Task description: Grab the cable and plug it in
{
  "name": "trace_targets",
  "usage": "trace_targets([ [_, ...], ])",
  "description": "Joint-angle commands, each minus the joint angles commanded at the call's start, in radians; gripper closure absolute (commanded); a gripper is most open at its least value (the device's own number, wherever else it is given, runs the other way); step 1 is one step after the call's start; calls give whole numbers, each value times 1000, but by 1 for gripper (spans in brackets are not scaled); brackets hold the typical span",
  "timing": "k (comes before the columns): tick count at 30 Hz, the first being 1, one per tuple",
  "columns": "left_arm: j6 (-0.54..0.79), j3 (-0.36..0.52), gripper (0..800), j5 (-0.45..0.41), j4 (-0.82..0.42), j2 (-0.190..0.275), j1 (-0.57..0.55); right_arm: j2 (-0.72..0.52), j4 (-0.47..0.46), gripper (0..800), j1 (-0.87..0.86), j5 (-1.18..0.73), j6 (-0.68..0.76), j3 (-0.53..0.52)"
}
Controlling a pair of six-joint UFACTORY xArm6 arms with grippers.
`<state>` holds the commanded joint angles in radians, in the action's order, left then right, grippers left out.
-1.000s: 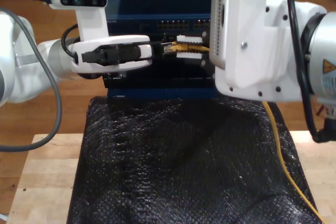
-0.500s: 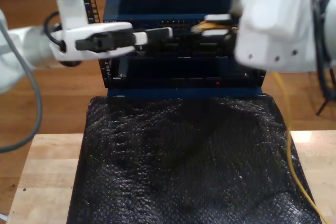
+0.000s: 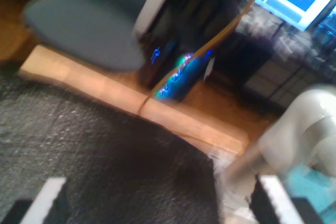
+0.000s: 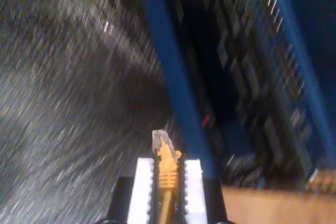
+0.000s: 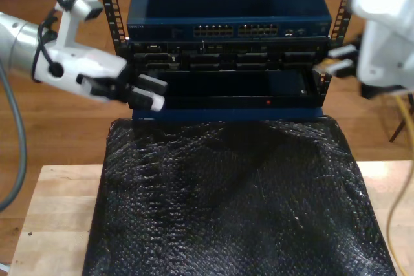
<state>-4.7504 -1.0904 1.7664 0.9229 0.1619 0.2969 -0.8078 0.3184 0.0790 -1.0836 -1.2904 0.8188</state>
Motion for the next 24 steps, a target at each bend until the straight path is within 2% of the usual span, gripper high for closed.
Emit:
trace_targets([
  [6, 26, 2, 2, -35, -276, 71, 2, 58, -3, 799, -25, -86, 0, 6],
  [8, 34, 0, 2, -38, -376, 81, 2, 78, -3, 799, -25, -95, 0, 6],
  [13, 144, 14, 1, -32, -618, 115, 12, 127, -8, 799, -25, -97, 0, 5],
  [18, 328, 69, 1, -31, -680, 133, 163, 172, -44, 799, -25, -95, 0, 3],
  [24, 695, 112, 1, -23, -707, 135, 387, 206, -48, 799, -23, -87, 2, -2],
])
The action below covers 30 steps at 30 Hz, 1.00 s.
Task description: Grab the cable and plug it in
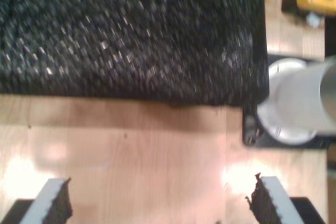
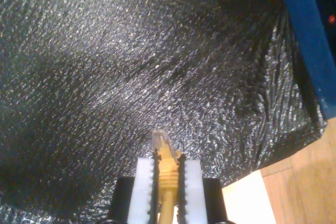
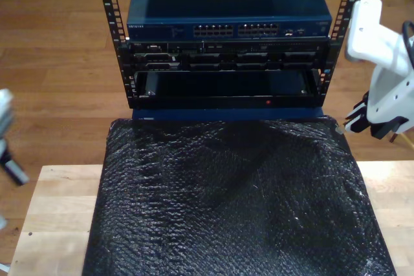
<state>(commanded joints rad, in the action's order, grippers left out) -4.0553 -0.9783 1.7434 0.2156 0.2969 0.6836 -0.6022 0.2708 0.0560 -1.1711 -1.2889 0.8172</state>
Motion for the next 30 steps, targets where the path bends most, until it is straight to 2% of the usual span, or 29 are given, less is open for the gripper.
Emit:
trace_targets([
  [3, 158, 43, 1, 55, -29, 6, 121, 12, 0, 799, 0, 0, 2, 0],
  [6, 301, 92, 1, 114, -75, 38, 209, 32, 0, 799, 0, 2, 2, 0],
  [12, 471, 275, 1, 110, -245, 157, 295, 43, 0, 799, 0, 2, 21, -2],
  [16, 548, 382, 1, 106, -276, 206, 330, 44, 0, 799, 0, 2, 21, 2],
  [20, 598, 446, 1, 51, -299, 215, 385, 46, 0, 799, 0, 2, 21, 2],
  [27, 628, 629, 1, -175, -336, 215, 479, 46, 5, 799, 3, 44, 18, -2],
  [30, 635, 657, 1, -232, -348, 215, 511, 49, 6, 799, 5, 81, 18, -2],
])
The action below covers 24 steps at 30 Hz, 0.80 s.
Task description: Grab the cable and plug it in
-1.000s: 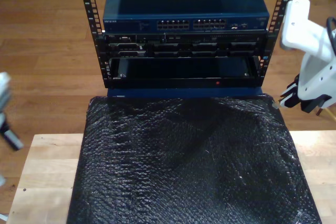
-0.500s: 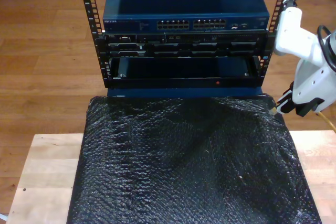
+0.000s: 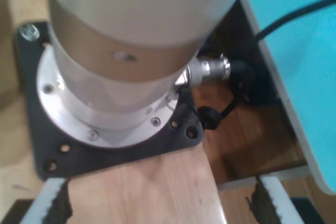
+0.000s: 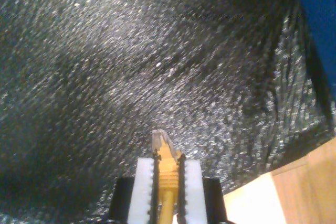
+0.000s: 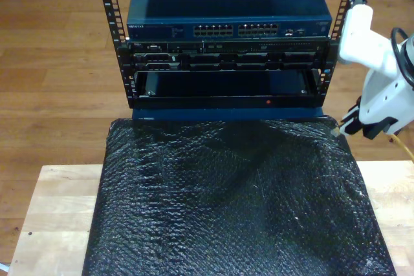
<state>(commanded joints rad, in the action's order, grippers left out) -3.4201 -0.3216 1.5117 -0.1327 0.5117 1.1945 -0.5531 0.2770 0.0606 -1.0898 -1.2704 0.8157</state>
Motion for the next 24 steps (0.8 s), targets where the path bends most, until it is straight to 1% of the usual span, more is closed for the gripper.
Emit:
trace_targets([
  [2, 2, 15, 1, -20, 0, 0, 9, 6, 0, 799, 0, 32, -2, 2],
  [6, 18, 20, 1, -26, 2, 0, 11, 25, 0, 799, 5, 92, -5, 2],
  [10, 63, 21, 1, -29, 6, 2, 20, 35, -2, 799, 6, 109, -25, 5],
  [14, 95, 25, 1, -40, 6, 0, 55, 54, -2, 798, 6, 120, -54, 12],
  [17, 149, 43, 1, -101, 6, 0, 78, 68, -2, 798, 6, 169, -58, 8],
  [20, 190, 78, 1, -163, 8, 0, 137, 83, 0, 798, 6, 242, -58, 6],
  [21, 199, 87, 0, -178, 3, -2, 163, 86, 0, 798, 8, 265, -57, 5],
  [24, 261, 95, 0, -215, 11, -5, 195, 104, 2, 798, 46, 322, -57, 3],
])
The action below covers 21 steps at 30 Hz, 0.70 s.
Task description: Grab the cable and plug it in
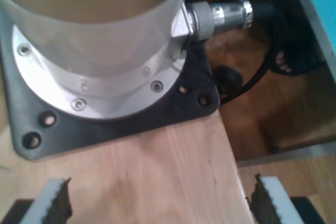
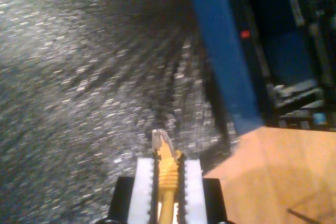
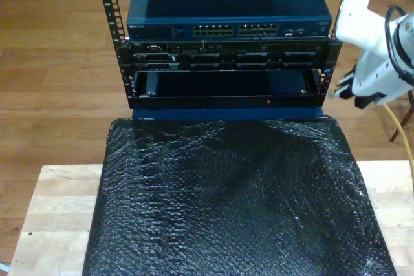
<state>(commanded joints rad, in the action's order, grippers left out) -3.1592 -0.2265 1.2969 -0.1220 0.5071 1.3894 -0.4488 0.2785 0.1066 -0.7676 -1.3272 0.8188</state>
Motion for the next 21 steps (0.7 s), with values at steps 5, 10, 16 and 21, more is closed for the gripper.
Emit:
trace_targets([
  [5, 52, 12, 0, -32, 69, -5, 11, 60, -2, 799, 77, 112, -2, -5],
  [10, 118, 69, 0, -144, 114, -29, 15, 104, -5, 799, 106, 196, -6, 31],
  [16, 127, 115, 0, -249, 193, -32, 71, 181, -9, 799, 173, 215, -6, 84],
  [21, 127, 115, 0, -249, 193, -32, 72, 241, -34, 799, 210, 327, -5, 100],
])
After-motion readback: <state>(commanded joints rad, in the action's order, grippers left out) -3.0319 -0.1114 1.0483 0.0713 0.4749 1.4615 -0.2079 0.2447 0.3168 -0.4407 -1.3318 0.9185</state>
